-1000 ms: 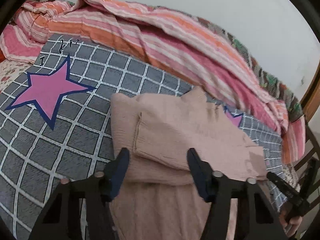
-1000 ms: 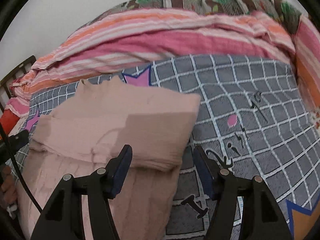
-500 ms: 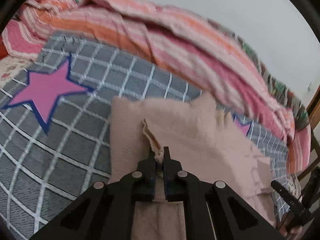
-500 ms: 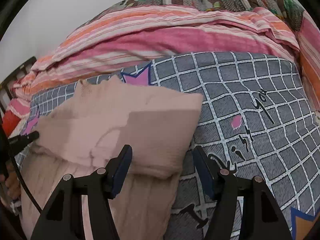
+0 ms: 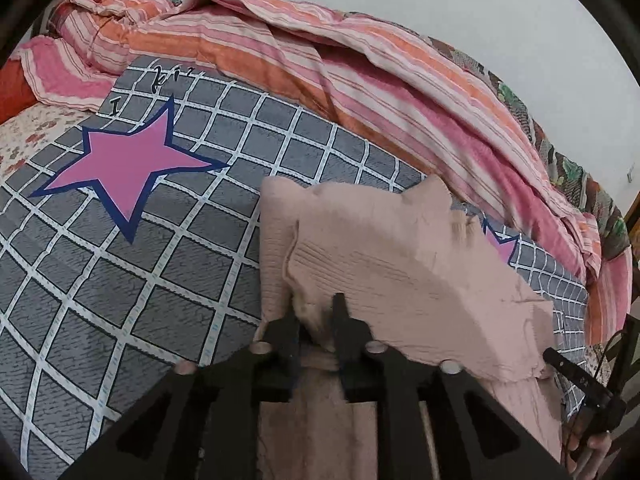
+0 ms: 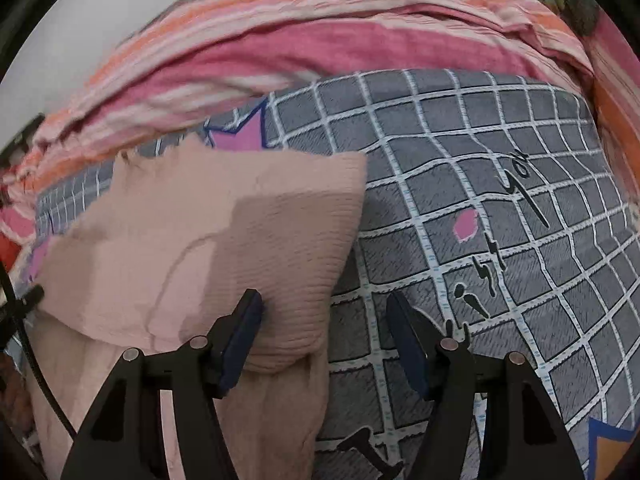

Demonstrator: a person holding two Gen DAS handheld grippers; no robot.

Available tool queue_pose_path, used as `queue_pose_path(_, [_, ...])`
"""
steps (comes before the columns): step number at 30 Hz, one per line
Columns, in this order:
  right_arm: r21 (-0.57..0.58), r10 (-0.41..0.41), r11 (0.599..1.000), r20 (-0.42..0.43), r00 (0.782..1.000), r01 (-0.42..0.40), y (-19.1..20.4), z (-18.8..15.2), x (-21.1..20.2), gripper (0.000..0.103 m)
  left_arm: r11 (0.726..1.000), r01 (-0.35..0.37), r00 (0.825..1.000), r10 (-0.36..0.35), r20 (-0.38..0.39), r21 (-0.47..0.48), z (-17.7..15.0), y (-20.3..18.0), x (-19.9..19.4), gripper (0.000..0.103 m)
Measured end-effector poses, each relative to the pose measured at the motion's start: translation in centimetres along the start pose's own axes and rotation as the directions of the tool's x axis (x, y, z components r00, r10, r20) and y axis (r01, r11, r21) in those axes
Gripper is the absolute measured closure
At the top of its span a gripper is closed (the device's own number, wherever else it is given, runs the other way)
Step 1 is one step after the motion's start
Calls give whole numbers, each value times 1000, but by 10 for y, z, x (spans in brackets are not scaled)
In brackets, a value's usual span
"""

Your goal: Fold small clothes

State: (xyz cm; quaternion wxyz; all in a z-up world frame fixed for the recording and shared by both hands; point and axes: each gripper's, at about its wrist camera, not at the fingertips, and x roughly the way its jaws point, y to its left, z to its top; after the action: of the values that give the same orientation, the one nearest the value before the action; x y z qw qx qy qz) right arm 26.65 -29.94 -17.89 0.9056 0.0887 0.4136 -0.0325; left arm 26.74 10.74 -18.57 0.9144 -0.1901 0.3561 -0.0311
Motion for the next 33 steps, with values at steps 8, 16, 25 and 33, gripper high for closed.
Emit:
queue_pose_path(8, [-13,-27,1000,-2,1000,27,3,-1,3,52,996,-73,997,74,-21,56,-4,-10,8,49])
queue_pose_path(16, [42,33,999,17,999,-34,-8,-5,-7,52,999,-37,999,37,-6,2,-7,1,-2,52])
queue_pose_path(25, [38,51,998,104,993,-55,-11,-16,-40,62,1000,-14,998,13,67,8,-17,6,-34,59])
queue_pose_path(33, [-54,59,997,159,986,-51,3,-35,-77,63,988,-40,995,26,97,147,-36,-11,-59,59])
